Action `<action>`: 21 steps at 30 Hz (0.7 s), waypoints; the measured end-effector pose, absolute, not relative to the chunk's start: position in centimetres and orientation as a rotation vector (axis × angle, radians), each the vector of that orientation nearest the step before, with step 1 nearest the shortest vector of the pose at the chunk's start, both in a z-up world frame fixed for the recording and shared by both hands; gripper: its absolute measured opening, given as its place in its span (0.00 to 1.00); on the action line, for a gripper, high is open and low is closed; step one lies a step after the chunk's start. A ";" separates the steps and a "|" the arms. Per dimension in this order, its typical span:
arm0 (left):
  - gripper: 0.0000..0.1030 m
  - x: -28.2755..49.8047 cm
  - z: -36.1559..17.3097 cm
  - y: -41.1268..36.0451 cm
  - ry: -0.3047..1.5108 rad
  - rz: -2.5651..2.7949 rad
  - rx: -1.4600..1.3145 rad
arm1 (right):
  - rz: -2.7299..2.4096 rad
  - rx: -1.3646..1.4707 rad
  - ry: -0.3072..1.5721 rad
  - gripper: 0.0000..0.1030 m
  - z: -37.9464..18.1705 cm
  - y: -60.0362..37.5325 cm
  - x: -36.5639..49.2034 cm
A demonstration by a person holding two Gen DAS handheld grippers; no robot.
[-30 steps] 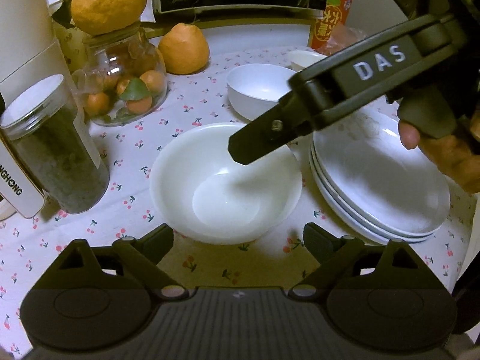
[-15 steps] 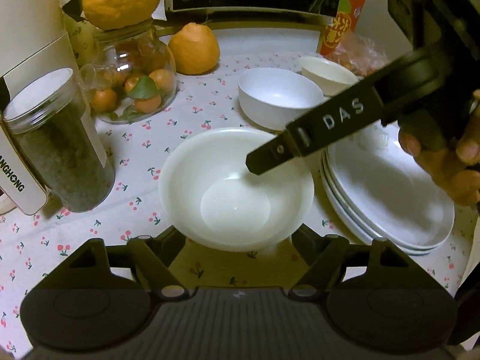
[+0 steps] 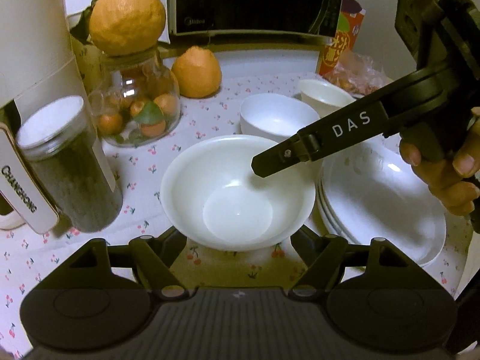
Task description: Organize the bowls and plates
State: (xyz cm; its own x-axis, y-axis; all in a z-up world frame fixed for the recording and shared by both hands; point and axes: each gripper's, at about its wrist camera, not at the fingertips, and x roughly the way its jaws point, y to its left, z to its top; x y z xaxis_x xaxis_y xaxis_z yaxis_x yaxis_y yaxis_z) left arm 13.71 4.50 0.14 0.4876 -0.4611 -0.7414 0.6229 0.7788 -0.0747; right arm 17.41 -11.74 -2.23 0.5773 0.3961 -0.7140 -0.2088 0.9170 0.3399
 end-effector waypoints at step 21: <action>0.71 15.0 2.6 0.5 0.718 -0.696 0.194 | 0.304 0.293 0.768 0.25 0.3 -16.7 17.3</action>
State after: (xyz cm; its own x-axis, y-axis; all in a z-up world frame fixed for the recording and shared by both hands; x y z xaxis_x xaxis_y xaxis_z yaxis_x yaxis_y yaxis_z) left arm 14.97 0.46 2.57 0.5419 -0.5178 -0.6620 0.6452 0.7610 -0.0670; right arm 17.31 -16.68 0.28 0.6804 0.3724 -0.6312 -0.1615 0.9163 0.3664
